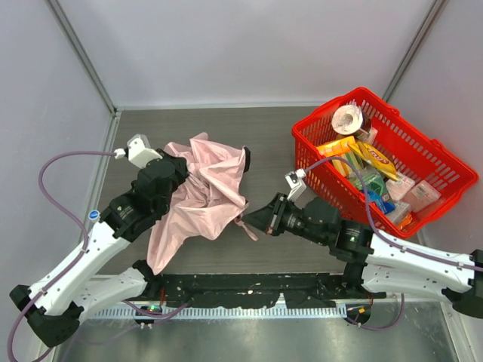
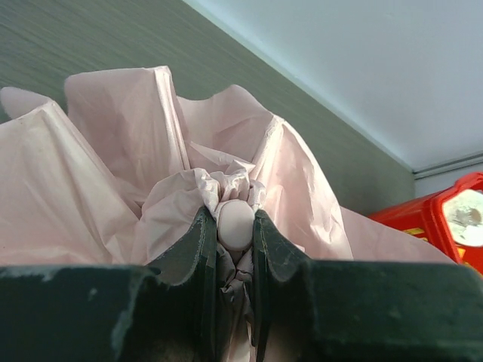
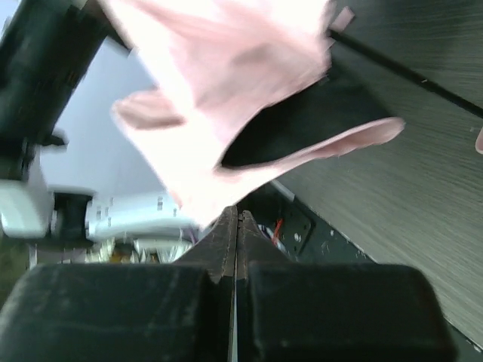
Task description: Put away the umbrella
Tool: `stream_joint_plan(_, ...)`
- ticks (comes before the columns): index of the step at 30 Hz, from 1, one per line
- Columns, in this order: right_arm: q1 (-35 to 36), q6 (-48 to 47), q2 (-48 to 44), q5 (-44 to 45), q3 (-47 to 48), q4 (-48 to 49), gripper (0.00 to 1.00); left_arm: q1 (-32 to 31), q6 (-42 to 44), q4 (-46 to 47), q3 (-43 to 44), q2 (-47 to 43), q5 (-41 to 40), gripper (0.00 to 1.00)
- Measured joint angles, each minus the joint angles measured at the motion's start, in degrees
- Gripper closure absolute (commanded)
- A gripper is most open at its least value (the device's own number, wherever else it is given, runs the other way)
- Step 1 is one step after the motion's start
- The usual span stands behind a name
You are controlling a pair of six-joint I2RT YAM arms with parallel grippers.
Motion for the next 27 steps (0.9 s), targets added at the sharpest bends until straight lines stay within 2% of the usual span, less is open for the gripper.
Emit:
stream_joint_plan(4, 0.0, -8.79, -5.95, -8.7, -0.59, -2.99, 1.0, 0.0, -0.39, -2.69, 1.79, 2.54, -0.42, 1.0)
stream_joint_plan(6, 0.0, -11.96, -7.06, -13.03, -0.59, -4.66, 0.79, 0.0, -1.01, -3.1, 1.88, 2.99, -0.42, 1.0)
stream_joint_plan(7, 0.09, -13.27, -7.37, -14.62, -0.55, -5.77, 0.48, 0.0, -1.31, -3.41, 1.88, 3.17, -0.42, 1.0)
stream_joint_plan(9, 0.42, -14.67, -7.74, -15.61, -0.52, -7.74, 0.21, 0.0, -2.38, -3.89, 1.88, 3.41, -0.39, 1.0)
stream_joint_plan(12, 0.81, -13.14, -8.74, -12.72, -0.92, -7.34, 0.18, 0.0, -4.13, -4.52, 1.88, 3.54, -0.37, 1.0)
stream_joint_plan(15, 0.83, -5.66, -8.52, -7.58, -3.19, -2.16, 0.19, 0.0, -5.75, -4.44, 1.73, 3.43, -0.28, 1.0)
stream_joint_plan(19, 0.79, 2.75, -2.99, -2.75, -3.98, 4.83, 0.2, 0.0, -8.09, -3.72, 0.74, 2.71, 0.04, 1.0)
stream_joint_plan(22, 0.28, 5.62, 1.14, -0.85, -4.0, 6.86, 0.26, 0.0, -9.79, -3.67, 0.42, 2.6, 0.72, 1.0)
stream_joint_plan(23, -0.07, 6.43, 1.79, -0.33, -4.11, 7.96, 0.34, 0.0, -10.25, -3.67, 0.31, 2.6, 1.09, 1.0)
stream_joint_plan(24, -0.42, 7.04, 2.03, 0.55, -4.28, 9.31, 0.49, 0.0, -10.62, -3.67, 0.22, 2.6, 1.49, 1.0)
stream_joint_plan(25, -0.61, 7.45, 2.01, 1.49, -4.44, 10.32, 0.55, 0.0, -11.15, -3.67, 0.11, 2.58, 1.84, 1.0)
stream_joint_plan(26, -0.87, 7.85, 1.9, 2.62, -4.48, 11.63, 0.9, 0.0, -11.61, -3.65, -0.07, 2.49, 2.21, 1.0)
stream_joint_plan(27, -1.11, 8.07, 1.77, 3.54, -4.48, 12.72, 1.0, 0.0, -11.89, -3.65, -0.22, 2.36, 2.4, 1.0)
